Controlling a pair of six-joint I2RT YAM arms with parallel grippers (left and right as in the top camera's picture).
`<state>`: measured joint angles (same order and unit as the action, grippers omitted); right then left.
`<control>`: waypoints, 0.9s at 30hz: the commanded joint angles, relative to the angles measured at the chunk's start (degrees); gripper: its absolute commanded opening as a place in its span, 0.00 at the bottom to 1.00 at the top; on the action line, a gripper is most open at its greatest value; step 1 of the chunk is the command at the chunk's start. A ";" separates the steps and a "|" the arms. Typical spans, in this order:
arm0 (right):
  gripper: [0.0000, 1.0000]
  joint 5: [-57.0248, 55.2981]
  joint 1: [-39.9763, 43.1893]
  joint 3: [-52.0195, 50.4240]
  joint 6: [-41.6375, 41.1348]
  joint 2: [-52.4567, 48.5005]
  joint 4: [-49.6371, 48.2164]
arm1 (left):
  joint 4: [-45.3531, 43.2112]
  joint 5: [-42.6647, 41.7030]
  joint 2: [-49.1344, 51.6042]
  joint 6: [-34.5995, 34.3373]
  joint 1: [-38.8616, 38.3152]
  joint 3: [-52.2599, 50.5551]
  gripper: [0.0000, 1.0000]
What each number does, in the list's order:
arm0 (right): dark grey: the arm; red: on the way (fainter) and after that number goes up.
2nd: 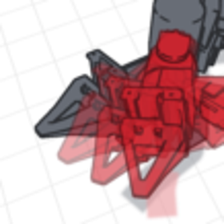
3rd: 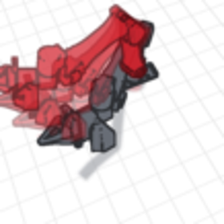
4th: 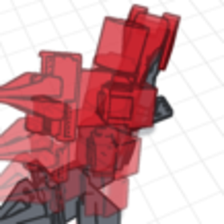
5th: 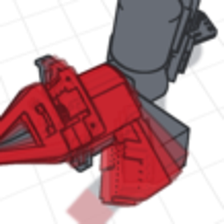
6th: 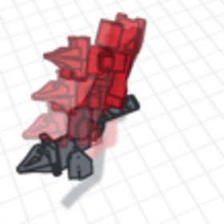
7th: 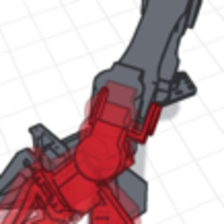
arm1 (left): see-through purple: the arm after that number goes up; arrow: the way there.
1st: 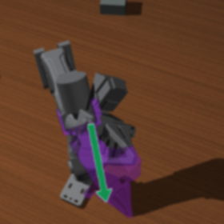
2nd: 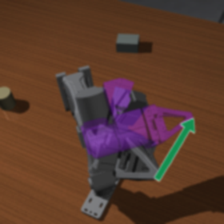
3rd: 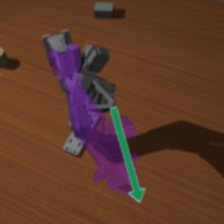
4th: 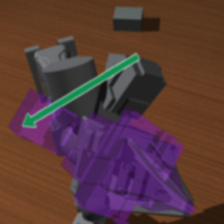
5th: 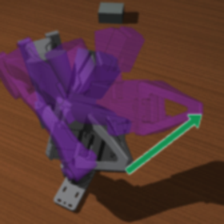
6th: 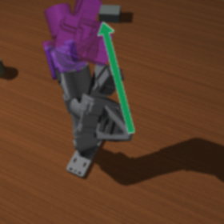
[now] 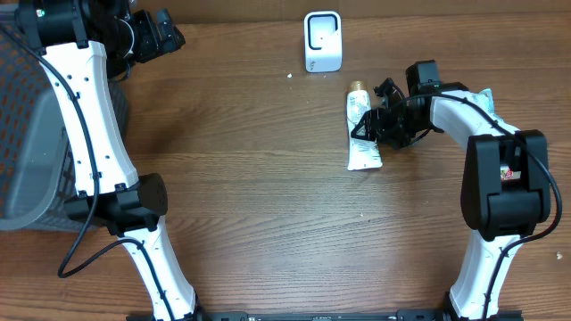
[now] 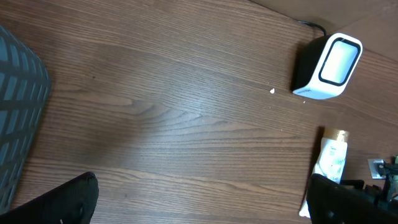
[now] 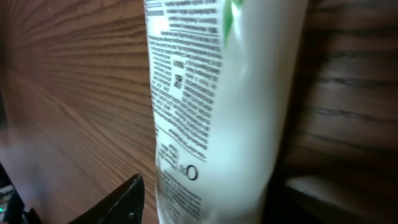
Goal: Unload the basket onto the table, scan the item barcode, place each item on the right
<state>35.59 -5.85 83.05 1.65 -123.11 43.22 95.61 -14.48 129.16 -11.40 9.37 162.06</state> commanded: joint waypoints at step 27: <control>0.04 -19.65 -3.39 21.14 7.26 5.49 20.24 | -0.09 0.07 -0.59 0.70 -0.39 0.70 1.00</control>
<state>21.96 -7.75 98.67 5.41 -122.69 62.61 95.61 -14.48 129.16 -11.40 9.37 162.06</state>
